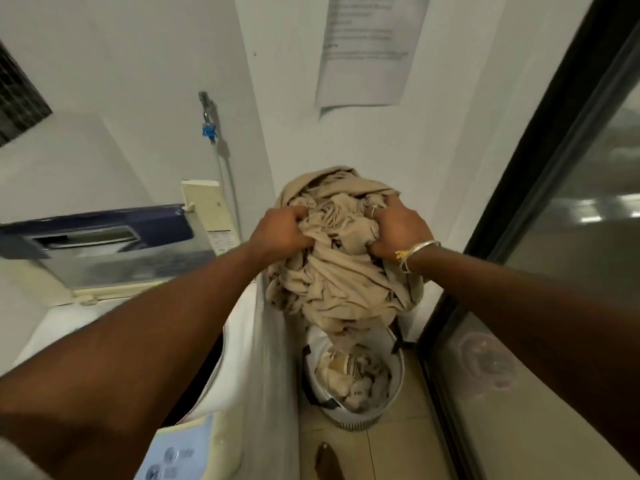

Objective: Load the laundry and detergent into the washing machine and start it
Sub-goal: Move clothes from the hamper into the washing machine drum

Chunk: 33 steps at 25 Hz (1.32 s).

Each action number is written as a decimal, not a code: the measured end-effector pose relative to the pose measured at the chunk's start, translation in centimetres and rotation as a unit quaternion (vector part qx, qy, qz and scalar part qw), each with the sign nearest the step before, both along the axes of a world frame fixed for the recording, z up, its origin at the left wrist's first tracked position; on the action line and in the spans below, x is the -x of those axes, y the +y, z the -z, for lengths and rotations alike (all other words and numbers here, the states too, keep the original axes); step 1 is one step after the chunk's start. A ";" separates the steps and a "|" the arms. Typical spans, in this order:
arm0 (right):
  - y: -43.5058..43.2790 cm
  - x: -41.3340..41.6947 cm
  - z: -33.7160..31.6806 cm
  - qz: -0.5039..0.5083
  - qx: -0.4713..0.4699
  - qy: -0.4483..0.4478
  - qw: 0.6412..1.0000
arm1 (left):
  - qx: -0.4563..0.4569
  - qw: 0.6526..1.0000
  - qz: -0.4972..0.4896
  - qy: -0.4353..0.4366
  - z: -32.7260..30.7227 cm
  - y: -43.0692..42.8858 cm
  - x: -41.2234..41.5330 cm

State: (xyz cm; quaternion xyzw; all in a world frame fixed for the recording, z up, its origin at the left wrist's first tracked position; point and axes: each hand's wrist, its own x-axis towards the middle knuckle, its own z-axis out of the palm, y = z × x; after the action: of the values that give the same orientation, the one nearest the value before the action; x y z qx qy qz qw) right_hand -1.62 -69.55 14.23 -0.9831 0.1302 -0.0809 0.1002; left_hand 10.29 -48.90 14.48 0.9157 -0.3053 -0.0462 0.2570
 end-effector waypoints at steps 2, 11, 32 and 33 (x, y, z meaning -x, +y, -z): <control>2.2 0.8 -4.5 -0.005 0.001 -0.041 0.999 | 0.032 0.999 -0.022 -0.029 -4.6 2.2 1.4; 15.4 1.3 -18.1 -0.066 -0.001 -0.167 0.984 | 0.075 0.986 -0.096 -0.115 -18.7 16.7 4.0; 42.2 -9.2 -9.3 -0.128 -0.092 -0.101 0.982 | 0.083 0.981 -0.174 -0.034 -10.1 44.5 -2.6; 42.0 -9.6 -8.1 -0.140 -0.091 -0.091 0.982 | 0.088 0.980 -0.177 -0.027 -8.8 44.3 -3.0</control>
State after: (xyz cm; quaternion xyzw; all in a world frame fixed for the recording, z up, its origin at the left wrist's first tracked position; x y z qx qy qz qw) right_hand 8.01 -27.60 22.33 -0.9669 -0.0117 -0.1427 0.2112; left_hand 13.31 -4.62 23.23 0.9301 -0.1485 0.0513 0.3321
